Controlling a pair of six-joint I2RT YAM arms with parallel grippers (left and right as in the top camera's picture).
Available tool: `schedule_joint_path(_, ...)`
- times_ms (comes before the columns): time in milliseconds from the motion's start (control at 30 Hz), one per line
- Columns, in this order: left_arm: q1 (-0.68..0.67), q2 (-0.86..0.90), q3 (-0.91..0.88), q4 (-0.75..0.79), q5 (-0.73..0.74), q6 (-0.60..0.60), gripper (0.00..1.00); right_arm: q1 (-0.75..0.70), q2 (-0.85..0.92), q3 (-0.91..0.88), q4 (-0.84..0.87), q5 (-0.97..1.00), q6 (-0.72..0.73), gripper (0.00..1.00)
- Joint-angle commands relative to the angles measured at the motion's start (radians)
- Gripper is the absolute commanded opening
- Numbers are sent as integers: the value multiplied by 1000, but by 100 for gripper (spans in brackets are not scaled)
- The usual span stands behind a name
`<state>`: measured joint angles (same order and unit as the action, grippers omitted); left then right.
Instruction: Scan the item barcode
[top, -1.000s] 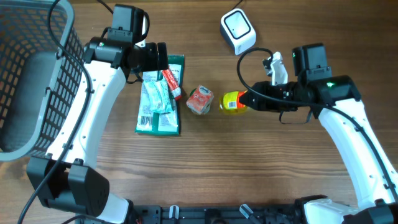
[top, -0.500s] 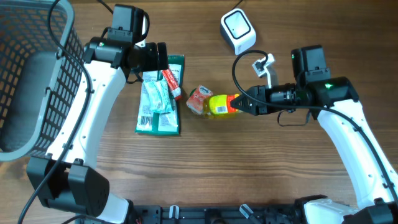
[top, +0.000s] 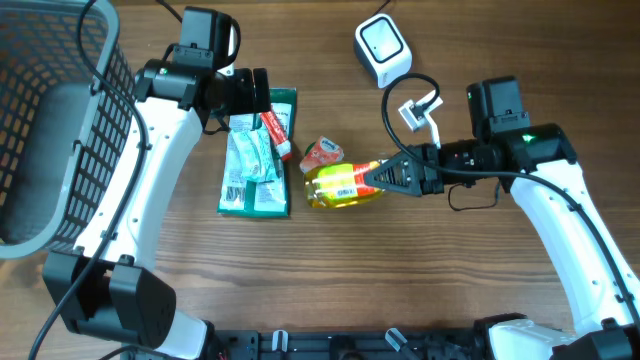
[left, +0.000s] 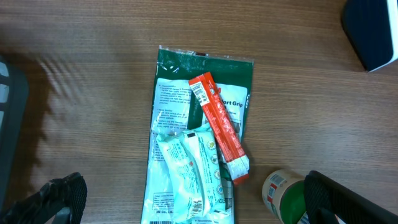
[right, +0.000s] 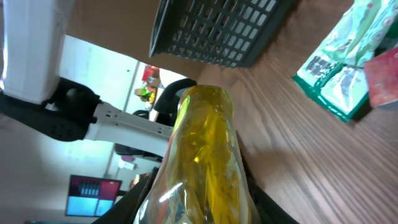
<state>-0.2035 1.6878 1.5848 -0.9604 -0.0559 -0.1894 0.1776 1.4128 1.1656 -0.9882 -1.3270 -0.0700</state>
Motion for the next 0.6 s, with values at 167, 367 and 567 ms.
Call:
schedule_joint_path(167,4,10,3,2,-13,-9,100,6,-9,-1,-22,-97,-6,12)
schedule_joint_path(367,4,10,3,2,-13,-10,100,6,-9,-1,-24,-96,-6,12)
schedule_joint_path(567,4,10,3,2,-13,-10,100,6,-9,-1,-24,-96,-9,12)
